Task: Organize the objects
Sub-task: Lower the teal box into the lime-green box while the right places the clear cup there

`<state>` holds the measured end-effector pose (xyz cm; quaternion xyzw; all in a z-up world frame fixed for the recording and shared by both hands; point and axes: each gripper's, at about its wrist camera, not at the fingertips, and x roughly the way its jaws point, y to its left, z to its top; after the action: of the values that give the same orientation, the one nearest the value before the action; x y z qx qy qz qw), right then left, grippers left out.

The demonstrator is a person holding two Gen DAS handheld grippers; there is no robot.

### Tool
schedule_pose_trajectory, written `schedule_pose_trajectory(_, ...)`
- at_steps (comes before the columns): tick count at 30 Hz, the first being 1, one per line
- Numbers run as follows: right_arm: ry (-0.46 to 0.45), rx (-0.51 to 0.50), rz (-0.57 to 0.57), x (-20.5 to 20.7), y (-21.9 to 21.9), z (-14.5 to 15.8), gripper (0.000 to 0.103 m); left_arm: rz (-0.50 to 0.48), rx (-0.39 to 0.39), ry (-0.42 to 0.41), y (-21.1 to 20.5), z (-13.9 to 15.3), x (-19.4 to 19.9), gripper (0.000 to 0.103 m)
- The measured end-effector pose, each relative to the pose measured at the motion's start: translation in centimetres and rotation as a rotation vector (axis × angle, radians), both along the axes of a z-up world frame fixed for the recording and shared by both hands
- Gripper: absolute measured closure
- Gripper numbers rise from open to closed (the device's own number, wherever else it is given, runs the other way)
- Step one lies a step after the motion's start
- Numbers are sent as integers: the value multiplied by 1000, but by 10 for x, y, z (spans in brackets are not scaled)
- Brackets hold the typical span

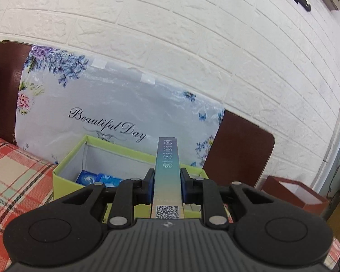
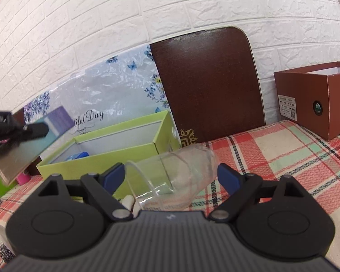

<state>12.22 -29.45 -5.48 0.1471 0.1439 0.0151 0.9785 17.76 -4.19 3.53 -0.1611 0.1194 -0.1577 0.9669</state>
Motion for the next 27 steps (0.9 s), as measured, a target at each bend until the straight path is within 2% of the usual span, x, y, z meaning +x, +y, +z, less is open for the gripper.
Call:
schedule_pose_trajectory(6,-57,-27,34,1,12,9,13,14,-69,-47,0,-4,30,81)
schedule_pose_trajectory(8,-77,-44,52,1,18,12,13,-10,-80,-53,0,-6,45,81)
schedule_pose_trajectory(13,-129,-99,88,1,35,17,13,-79,-193,-47,9,-13,73,81)
schedule_pose_trajectory(19,-154,-176,116,24,54,27,13,-68,-217,-12,15,-26,92,81)
schedule_pose_trajectory(24,-177,-285,119,58,65,33,13,-82,-218,10,18,-33,101,81)
schedule_pose_trajectory(27,-173,-318,119,77,67,34,13,-85,-226,16,20,-35,104,81)
